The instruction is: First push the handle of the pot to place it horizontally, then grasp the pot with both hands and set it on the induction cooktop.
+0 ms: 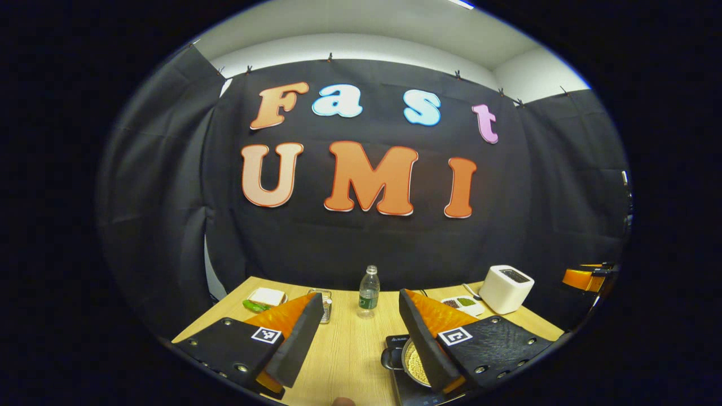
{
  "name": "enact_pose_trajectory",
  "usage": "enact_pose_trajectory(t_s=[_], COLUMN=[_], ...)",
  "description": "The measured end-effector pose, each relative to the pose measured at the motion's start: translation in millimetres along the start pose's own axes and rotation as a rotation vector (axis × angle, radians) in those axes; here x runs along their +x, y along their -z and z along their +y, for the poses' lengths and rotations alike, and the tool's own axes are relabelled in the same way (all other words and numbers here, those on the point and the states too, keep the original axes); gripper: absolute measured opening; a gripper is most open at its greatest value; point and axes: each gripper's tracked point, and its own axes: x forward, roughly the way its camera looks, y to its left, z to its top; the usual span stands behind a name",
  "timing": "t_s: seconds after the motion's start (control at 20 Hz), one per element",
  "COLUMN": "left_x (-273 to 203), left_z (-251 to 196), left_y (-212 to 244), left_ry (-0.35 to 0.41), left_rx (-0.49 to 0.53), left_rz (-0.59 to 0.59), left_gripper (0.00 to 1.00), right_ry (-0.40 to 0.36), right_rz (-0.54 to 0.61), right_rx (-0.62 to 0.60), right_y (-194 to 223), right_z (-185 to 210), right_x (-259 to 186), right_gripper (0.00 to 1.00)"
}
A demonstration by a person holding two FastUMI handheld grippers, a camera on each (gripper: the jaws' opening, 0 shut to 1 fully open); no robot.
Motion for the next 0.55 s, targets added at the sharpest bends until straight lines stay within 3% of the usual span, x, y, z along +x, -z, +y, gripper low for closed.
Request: enact_pose_trajectory(t_s=[0.15, 0.3, 0.5, 0.55], left_x=[-24.1, -53.7, -82.0, -86.3], left_z=[24.8, 58.2, 52.0, 49.1], left_y=[-39.1, -80.0, -98.7, -101.4], left_ry=[-0.053, -0.16, -0.103, -0.082], left_rx=[0.03, 0.101, 0.044, 0.037], left_rz=[-0.079, -0.178, -0.215, -0.219], left_gripper=[0.84, 0.83, 0.84, 0.84], right_ry=[-0.011, 0.009, 0.013, 0.011], right_rz=[-0.07, -0.111, -0.163, -0.172], right_rx=[-0.007, -0.048, -0.054, -0.046], right_y=[-33.8, -55.8, -78.0, -79.9], right_z=[-0.4, -10.0, -16.5, -18.4], right_x=[-23.1, -45.5, -72.0, -75.7], right_gripper=[0.95, 0.95, 0.95, 1.0])
